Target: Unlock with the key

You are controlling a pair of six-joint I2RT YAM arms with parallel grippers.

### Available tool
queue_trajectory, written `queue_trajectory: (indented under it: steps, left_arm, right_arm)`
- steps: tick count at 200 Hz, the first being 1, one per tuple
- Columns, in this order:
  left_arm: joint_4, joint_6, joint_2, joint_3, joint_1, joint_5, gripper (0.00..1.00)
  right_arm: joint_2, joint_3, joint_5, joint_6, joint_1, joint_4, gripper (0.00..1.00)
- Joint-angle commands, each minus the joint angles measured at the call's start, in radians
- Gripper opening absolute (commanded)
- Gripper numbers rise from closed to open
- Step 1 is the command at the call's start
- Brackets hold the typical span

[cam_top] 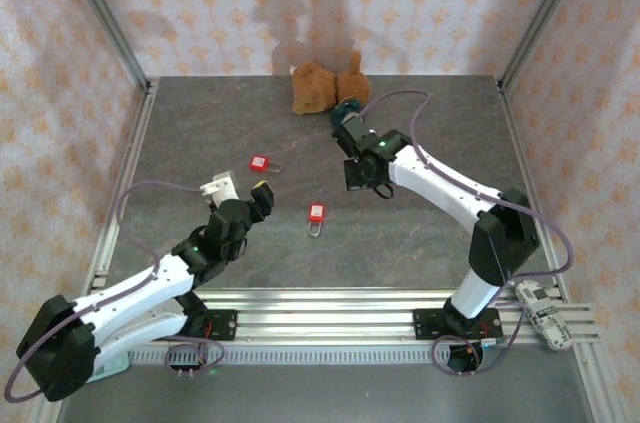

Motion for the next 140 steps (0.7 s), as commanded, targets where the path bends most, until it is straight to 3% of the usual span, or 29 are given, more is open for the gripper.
queue_trajectory:
  steps: [1, 28, 51, 67, 86, 115, 140]
  left_arm:
    - [0.099, 0.161, 0.075, 0.075, 0.007, 0.086, 0.88]
    - [0.132, 0.243, 0.184, 0.148, 0.006, 0.195, 0.88]
    - [0.286, 0.294, 0.246, 0.154, 0.005, 0.450, 0.86]
    - [0.407, 0.313, 0.282, 0.151, -0.012, 0.559, 0.84]
    - [0.502, 0.432, 0.333, 0.139, -0.076, 0.519, 0.85]
    - [0.639, 0.740, 0.443, 0.139, -0.182, 0.442, 0.87]
    - [0.804, 0.782, 0.540, 0.149, -0.190, 0.418, 0.84]
  right_arm:
    - [-0.043, 0.036, 0.001, 0.022, 0.006, -0.039, 0.00]
    - [-0.066, 0.048, 0.003, 0.033, 0.006, -0.040, 0.00]
    - [-0.071, 0.072, -0.022, 0.030, 0.005, -0.046, 0.00]
    - [-0.065, 0.111, -0.049, 0.038, 0.002, -0.069, 0.00]
    - [-0.080, 0.139, -0.075, 0.052, -0.003, -0.071, 0.00]
    - [-0.115, 0.161, -0.152, 0.092, -0.015, -0.059, 0.00]
    - [-0.147, 0.169, -0.223, 0.134, -0.017, -0.045, 0.00]
